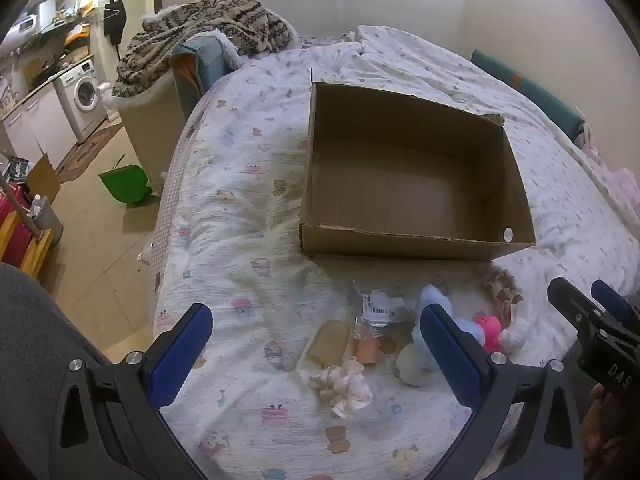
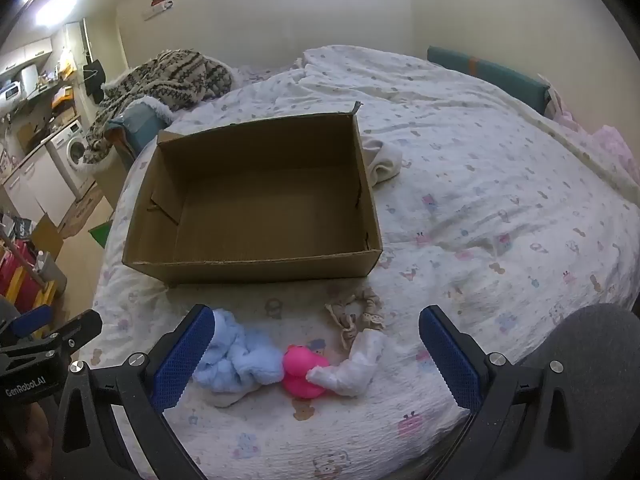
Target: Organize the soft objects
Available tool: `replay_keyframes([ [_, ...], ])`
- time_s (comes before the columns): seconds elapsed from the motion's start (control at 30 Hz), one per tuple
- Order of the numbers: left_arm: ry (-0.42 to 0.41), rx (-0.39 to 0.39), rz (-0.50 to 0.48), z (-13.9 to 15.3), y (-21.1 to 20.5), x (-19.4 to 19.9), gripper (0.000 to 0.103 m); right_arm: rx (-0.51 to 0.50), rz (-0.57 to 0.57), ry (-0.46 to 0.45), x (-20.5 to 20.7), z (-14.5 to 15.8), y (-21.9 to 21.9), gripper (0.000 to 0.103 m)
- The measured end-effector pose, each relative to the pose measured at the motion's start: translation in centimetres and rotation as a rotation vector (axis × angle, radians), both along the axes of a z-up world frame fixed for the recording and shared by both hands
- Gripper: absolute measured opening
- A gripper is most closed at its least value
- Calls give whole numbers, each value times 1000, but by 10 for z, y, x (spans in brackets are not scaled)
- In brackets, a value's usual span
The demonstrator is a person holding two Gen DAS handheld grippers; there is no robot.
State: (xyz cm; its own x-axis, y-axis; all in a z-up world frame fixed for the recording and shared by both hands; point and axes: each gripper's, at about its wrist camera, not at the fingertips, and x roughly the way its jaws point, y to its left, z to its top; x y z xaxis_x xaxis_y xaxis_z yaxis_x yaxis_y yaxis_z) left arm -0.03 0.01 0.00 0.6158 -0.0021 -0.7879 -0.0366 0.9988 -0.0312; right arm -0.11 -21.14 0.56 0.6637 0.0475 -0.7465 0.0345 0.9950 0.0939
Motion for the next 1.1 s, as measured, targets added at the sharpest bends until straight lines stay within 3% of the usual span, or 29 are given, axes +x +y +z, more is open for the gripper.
replay_keyframes([
  [1.1, 23, -6, -5, -6, -2, 2, 103, -3, 0, -10, -1, 0, -1, 103],
])
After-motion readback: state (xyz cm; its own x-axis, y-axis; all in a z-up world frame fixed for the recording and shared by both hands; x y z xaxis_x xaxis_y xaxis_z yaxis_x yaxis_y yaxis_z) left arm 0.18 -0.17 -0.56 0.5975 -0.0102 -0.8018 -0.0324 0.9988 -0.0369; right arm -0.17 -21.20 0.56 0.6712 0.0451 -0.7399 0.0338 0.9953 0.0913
